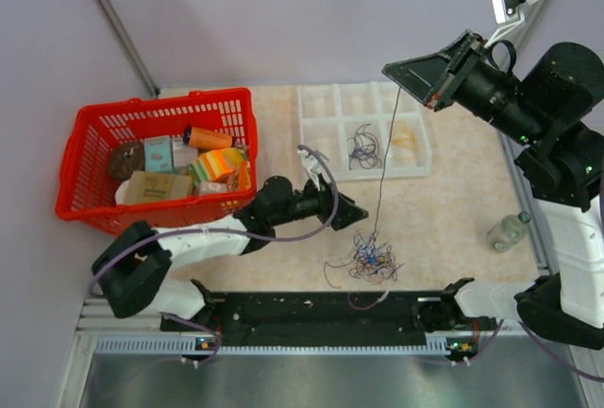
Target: Untangle the cables
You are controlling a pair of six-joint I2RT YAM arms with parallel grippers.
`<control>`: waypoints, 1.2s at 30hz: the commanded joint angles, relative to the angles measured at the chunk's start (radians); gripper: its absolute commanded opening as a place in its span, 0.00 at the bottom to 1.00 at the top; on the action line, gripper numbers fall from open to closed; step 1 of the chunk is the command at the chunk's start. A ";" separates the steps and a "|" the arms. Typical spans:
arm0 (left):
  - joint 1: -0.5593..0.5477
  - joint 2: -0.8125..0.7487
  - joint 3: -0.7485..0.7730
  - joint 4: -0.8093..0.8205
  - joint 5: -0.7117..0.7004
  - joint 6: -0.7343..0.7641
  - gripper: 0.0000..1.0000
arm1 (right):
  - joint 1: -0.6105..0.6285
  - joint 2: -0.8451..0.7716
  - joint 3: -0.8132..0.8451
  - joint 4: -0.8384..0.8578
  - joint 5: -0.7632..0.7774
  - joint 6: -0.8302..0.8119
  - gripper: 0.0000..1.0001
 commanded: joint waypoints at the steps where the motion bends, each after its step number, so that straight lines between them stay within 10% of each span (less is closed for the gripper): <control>1: -0.023 -0.198 -0.059 -0.097 -0.124 0.051 0.77 | 0.008 -0.025 -0.009 0.034 0.009 -0.031 0.00; 8: -0.056 -0.312 -0.015 -0.188 0.030 0.112 0.89 | 0.008 -0.015 0.011 0.045 -0.005 -0.025 0.00; 18: -0.147 -0.084 0.275 -0.537 -0.593 0.215 0.82 | 0.026 -0.015 0.032 0.065 -0.004 -0.004 0.00; 27: -0.149 -0.034 0.346 -0.538 -0.545 0.209 0.92 | 0.028 -0.004 0.032 0.062 -0.005 -0.012 0.00; 36: -0.149 -0.034 0.197 -0.299 -0.199 0.139 0.46 | 0.029 0.017 0.095 0.066 0.007 0.001 0.00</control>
